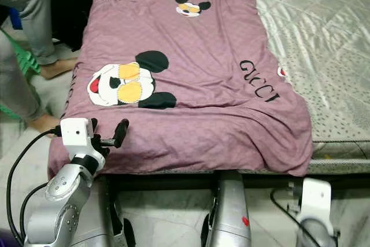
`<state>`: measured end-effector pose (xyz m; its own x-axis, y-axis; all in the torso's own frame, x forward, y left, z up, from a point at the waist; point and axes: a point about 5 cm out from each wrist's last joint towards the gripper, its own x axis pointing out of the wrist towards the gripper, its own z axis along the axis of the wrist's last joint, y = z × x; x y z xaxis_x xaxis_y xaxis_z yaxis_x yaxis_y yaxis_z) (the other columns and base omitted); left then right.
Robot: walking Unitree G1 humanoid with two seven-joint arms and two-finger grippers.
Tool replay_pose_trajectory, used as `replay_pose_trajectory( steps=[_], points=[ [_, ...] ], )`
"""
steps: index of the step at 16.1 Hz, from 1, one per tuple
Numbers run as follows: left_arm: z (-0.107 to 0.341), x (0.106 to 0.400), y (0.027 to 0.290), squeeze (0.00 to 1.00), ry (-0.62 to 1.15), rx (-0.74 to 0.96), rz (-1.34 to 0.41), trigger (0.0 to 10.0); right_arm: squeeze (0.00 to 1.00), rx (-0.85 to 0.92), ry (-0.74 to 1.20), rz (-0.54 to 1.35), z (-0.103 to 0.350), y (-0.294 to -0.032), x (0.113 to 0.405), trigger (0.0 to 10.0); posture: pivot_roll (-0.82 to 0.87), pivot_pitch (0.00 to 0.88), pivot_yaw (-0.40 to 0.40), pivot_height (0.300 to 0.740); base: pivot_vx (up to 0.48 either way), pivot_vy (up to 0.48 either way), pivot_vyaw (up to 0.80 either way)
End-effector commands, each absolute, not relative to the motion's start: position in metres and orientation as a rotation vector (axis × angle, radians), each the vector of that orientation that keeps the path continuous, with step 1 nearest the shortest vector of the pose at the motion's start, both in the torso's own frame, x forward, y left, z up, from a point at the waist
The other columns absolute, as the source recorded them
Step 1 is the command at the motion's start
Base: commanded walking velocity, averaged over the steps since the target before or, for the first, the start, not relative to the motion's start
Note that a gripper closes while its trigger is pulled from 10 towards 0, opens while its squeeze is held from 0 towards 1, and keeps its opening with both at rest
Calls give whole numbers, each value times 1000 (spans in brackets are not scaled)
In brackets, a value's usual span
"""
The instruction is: Clean up the room
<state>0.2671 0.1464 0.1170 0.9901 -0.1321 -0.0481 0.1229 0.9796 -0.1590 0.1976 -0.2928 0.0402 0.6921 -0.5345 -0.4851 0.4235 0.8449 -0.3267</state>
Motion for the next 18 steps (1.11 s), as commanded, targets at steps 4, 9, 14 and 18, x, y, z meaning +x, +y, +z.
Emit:
replay_pose_trajectory(
  steps=[4, 9, 14, 18],
  points=[
    [115, 265, 152, 0, 75, -149, -106, 10000, 0, -359, 389, -607, 83, -309, 219, 0, -64, 220, -7, 498, 0, 0, 0],
    [116, 265, 150, 0, 72, -151, -115, 10000, 0, -352, 171, -556, 121, -295, 249, 0, -69, 219, 3, 498, 0, 0, 0],
    [117, 267, 149, 0, 70, -147, -120, 10000, 0, -28, 556, -501, 51, -275, 239, 902, -60, 216, -2, 498, 0, 0, 0],
    [117, 266, 150, 0, 70, -145, -117, 10000, 0, 74, 655, -497, 31, -273, 236, 0, -56, 212, -2, 498, 0, 0, 0]
  ],
)
